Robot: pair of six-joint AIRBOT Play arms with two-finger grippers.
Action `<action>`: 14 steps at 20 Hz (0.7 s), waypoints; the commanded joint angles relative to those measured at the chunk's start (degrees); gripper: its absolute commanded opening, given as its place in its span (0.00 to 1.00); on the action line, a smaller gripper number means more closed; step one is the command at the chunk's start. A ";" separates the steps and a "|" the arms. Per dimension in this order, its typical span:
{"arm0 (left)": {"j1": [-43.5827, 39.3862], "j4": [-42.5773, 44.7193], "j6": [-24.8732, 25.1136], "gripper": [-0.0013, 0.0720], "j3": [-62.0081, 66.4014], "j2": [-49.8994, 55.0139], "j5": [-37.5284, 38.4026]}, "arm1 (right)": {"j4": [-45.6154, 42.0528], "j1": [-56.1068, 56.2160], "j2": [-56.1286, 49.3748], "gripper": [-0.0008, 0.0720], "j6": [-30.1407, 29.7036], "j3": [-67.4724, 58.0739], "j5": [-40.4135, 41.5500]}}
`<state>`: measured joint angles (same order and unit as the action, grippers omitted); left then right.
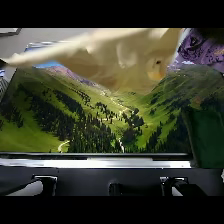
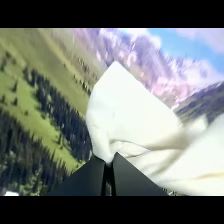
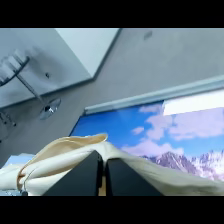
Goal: Fold the clothes and pants, and hang the long-sleeved shirts on hangers.
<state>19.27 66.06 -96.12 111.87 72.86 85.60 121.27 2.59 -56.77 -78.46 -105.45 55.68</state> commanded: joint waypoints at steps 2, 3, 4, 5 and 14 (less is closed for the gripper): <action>2.62 2.14 -2.32 0.04 3.74 -13.68 3.13 | -7.30 -2.27 10.08 0.05 3.52 -10.05 6.01; 2.60 3.67 -3.85 0.04 3.74 -16.11 3.13 | -8.02 -2.27 11.10 0.05 5.18 -10.05 6.29; 2.60 4.66 -5.03 0.04 3.74 -17.88 3.10 | -7.96 -2.27 11.37 0.05 5.81 -10.05 6.58; 2.60 5.68 -6.25 0.04 3.74 -19.39 3.10 | -7.87 -2.27 11.21 0.05 5.86 -10.05 7.17; 2.40 -0.20 -7.72 0.04 -8.20 -14.10 -6.29 | -4.52 -1.49 -15.45 0.05 4.48 -10.01 16.81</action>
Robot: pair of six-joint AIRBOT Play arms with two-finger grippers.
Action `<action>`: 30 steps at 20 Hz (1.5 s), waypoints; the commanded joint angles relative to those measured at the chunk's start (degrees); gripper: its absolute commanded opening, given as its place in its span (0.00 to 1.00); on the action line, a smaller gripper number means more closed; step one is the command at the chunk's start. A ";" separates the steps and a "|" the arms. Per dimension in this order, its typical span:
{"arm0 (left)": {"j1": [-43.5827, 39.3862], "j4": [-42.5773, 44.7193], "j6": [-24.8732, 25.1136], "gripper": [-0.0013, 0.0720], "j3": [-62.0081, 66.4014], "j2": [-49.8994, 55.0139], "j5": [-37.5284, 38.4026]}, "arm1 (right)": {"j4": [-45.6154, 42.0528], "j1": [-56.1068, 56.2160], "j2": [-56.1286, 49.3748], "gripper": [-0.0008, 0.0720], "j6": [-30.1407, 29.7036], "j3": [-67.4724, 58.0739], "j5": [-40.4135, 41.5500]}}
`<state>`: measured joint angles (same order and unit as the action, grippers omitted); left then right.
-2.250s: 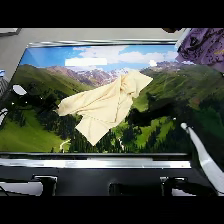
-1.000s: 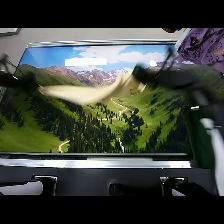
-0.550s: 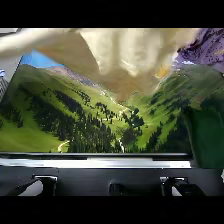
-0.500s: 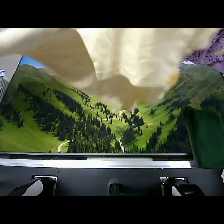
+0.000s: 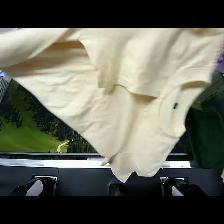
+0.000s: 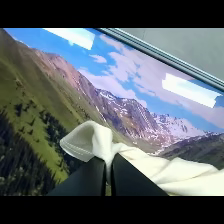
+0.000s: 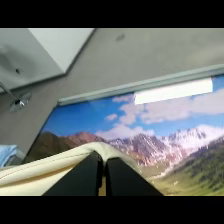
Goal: Fold the clothes and pants, and hang the long-sleeved shirts on hangers.
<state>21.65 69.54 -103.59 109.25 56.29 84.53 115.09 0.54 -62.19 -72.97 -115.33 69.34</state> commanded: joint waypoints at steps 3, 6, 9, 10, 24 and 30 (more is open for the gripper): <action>-2.45 -4.48 1.20 0.04 -15.82 9.60 -13.31 | 1.62 4.70 -24.85 0.05 -3.61 -0.13 1.22; -6.62 -4.46 2.89 0.04 -23.89 20.02 -19.41 | 1.49 9.11 -39.26 0.05 -4.35 -0.13 -3.96; -9.75 -4.48 2.86 0.04 -26.16 31.43 -20.72 | 2.67 11.82 -49.53 0.05 -2.12 -0.13 -8.44; -10.51 -4.70 2.86 0.04 -26.14 34.82 -21.07 | 2.95 12.52 -51.78 0.05 -1.55 -0.13 -9.11; 2.43 -6.75 10.58 1.00 -26.84 17.62 -7.13 | 0.61 13.60 -45.57 0.05 -6.51 -0.13 -2.58; -3.96 -19.15 13.84 1.00 -59.89 3.04 -13.55 | 0.15 13.60 -43.30 0.05 -8.26 -0.13 4.26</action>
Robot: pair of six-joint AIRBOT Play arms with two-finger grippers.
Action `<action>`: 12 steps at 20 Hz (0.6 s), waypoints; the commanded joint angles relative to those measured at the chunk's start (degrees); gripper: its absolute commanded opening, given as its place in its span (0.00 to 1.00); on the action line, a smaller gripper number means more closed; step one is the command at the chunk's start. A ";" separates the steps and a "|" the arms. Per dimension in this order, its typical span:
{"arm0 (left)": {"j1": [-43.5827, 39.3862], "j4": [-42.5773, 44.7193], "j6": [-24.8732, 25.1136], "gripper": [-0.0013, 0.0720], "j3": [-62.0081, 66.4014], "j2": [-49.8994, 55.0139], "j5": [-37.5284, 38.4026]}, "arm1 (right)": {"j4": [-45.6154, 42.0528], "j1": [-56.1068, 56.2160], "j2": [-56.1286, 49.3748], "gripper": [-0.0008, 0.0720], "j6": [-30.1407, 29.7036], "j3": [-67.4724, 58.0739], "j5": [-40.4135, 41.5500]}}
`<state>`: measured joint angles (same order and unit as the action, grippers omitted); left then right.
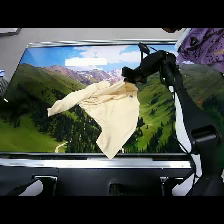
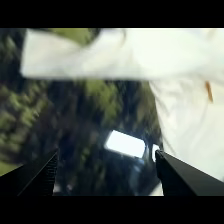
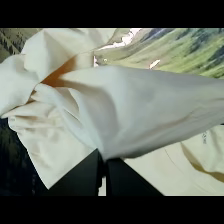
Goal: Fold the clothes and pants, and hang the long-sleeved shirts on hangers.
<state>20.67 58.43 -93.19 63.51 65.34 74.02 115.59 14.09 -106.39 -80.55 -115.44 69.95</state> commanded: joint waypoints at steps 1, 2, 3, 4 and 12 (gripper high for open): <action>-6.01 -11.82 4.90 1.00 -19.58 -6.75 -5.25 | -0.35 0.04 0.90 0.05 -0.70 -0.02 4.48; -9.90 -15.26 6.34 1.00 -24.48 -6.80 -7.93 | -0.35 0.04 0.90 0.05 -0.68 -0.02 5.09; -14.29 -17.92 7.37 1.00 -28.37 -6.64 -11.50 | -0.35 0.04 0.90 0.05 -0.68 -0.02 5.49; -18.58 -19.56 7.98 1.00 -31.01 -6.40 -15.17 | -0.37 0.04 0.90 0.05 -0.68 -0.02 5.68; -43.67 -27.19 7.80 1.00 -33.86 4.52 -31.10 | -0.35 0.04 0.90 0.05 0.04 -0.02 6.05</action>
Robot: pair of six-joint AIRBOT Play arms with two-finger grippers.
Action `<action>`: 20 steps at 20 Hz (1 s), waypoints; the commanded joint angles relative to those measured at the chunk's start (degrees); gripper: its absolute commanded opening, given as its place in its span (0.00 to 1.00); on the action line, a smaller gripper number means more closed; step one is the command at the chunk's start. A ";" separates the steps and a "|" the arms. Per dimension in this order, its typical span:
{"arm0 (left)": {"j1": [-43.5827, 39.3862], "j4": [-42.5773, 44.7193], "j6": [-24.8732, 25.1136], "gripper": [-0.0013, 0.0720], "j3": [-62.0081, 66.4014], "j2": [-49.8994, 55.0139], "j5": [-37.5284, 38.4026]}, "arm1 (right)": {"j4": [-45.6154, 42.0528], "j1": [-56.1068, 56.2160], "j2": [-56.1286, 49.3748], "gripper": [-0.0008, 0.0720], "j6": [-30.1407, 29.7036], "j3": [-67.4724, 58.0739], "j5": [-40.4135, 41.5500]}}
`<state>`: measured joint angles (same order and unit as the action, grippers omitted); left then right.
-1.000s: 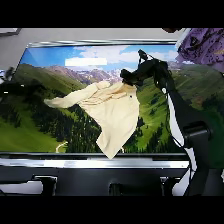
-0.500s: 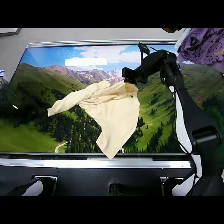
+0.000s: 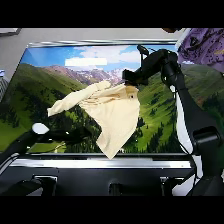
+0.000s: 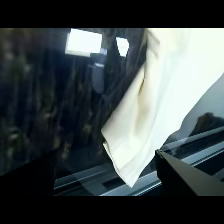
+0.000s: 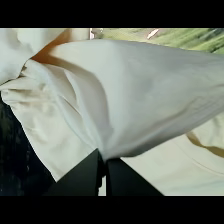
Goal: Fold the clothes and pants, and hang the long-sleeved shirts on hangers.
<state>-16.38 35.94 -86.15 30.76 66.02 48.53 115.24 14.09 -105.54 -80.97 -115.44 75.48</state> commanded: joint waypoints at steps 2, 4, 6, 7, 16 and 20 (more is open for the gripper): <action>-8.39 -8.13 3.10 1.00 -1.09 6.51 -6.19 | 0.00 0.04 0.04 0.05 1.25 -0.02 1.44; -9.14 -11.93 6.14 1.00 -1.09 8.11 -6.21 | 0.02 0.04 0.07 0.05 1.75 -0.02 2.16; -9.20 -14.01 8.00 0.99 -0.74 8.96 -6.51 | 0.00 0.04 0.07 0.05 1.75 -0.02 2.43; -9.20 -14.01 8.00 0.99 -0.22 9.40 -6.86 | 0.00 0.04 0.07 0.05 1.75 -0.02 2.58; -8.44 -12.81 9.88 0.04 11.10 12.83 -2.51 | -0.35 -0.02 2.27 0.05 2.71 -0.09 0.72; 4.13 4.50 2.34 0.03 26.69 2.43 4.92 | -15.50 -0.02 12.50 0.05 8.20 -0.09 -10.40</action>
<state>-19.35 29.12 -78.65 47.83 74.08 48.14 109.86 14.11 -98.87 -76.93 -115.46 72.34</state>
